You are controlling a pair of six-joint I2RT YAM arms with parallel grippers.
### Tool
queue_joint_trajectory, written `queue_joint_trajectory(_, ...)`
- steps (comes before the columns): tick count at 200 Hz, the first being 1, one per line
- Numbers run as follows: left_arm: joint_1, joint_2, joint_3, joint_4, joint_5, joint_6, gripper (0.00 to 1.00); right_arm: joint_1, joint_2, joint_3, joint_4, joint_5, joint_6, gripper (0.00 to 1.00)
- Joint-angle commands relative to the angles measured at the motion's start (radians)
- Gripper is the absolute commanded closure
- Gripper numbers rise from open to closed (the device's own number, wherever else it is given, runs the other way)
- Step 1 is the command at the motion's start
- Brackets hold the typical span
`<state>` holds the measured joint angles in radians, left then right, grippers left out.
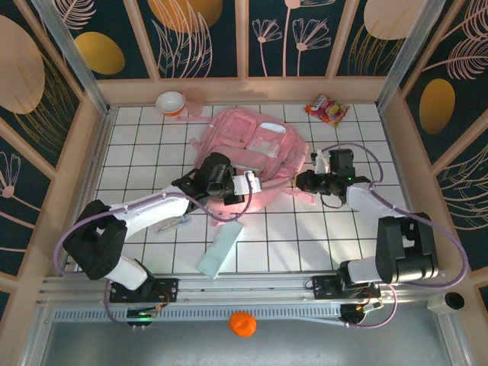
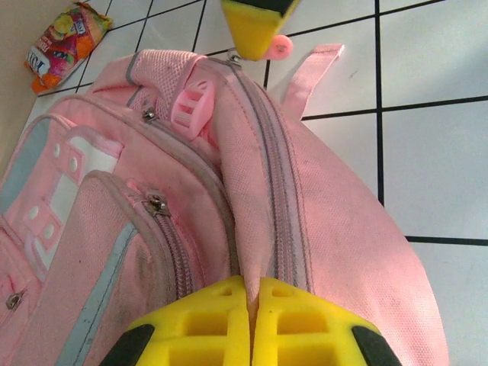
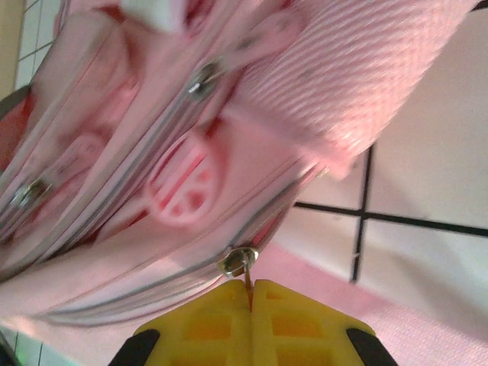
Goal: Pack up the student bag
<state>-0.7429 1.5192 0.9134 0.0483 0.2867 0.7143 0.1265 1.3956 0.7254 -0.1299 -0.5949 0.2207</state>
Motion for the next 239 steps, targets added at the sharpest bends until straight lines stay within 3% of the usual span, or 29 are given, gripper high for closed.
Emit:
queue_joint_trajectory(1, 0.009, -0.071, -0.017, 0.008, 0.037, 0.031, 1.00, -0.096, 0.052, 0.058, 0.048, 0.009, -0.056, 1.00)
queue_joint_trajectory(72, 0.008, -0.123, -0.028, 0.027, 0.122, 0.021, 1.00, -0.171, 0.184, 0.105, 0.134, 0.024, -0.038, 1.00)
queue_joint_trajectory(147, 0.008, -0.102, -0.023, 0.057, 0.126, -0.004, 1.00, -0.081, 0.111, 0.092, 0.109, 0.021, -0.027, 1.00)
queue_joint_trajectory(239, 0.009, -0.103, -0.024, 0.071, 0.143, -0.016, 1.00, -0.073, 0.129, 0.109, 0.121, 0.088, 0.102, 1.00)
